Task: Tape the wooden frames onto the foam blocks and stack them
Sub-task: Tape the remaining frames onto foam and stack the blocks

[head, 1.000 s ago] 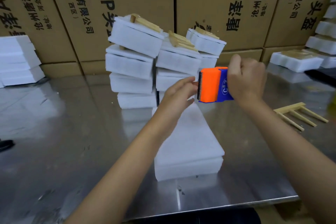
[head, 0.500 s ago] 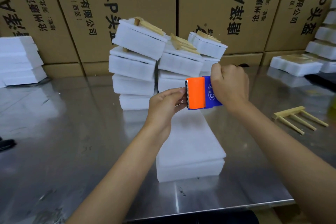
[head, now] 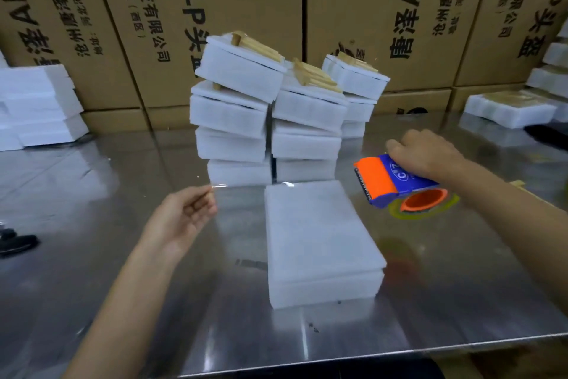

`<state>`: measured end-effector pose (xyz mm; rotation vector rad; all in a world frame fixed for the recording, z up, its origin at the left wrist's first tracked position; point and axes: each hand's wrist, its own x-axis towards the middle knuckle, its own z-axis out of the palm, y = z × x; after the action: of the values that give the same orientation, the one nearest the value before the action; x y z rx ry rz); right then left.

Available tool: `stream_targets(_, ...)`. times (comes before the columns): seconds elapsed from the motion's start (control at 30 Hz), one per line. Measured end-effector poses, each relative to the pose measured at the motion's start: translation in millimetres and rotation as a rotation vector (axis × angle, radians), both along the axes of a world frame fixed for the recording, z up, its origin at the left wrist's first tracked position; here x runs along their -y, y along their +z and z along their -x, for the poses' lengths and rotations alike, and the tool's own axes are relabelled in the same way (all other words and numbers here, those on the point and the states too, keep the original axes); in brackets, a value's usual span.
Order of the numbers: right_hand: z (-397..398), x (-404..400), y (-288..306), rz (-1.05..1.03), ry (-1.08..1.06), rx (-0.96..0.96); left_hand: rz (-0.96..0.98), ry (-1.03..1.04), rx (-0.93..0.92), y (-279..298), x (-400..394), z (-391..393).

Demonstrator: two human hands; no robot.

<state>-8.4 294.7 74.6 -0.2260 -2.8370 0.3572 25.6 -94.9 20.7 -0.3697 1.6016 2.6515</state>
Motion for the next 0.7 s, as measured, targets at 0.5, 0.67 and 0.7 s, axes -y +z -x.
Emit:
stream_targets(0.5,4.9,-14.7,-21.1,0.072,0.004,0.053,-0.126,0.01,0.052,-21.7,-0.7,2.3)
stream_targets(0.67,-1.7,-14.3,-41.3,0.141,-0.123,-0.329,-0.022,0.029,-0.073,-10.4,-12.6,6.4)
stream_targets(0.7,-2.7,-13.1,-47.5,0.14,-0.148,-0.406,0.027,0.035,-0.135,-7.7,-16.6,7.2)
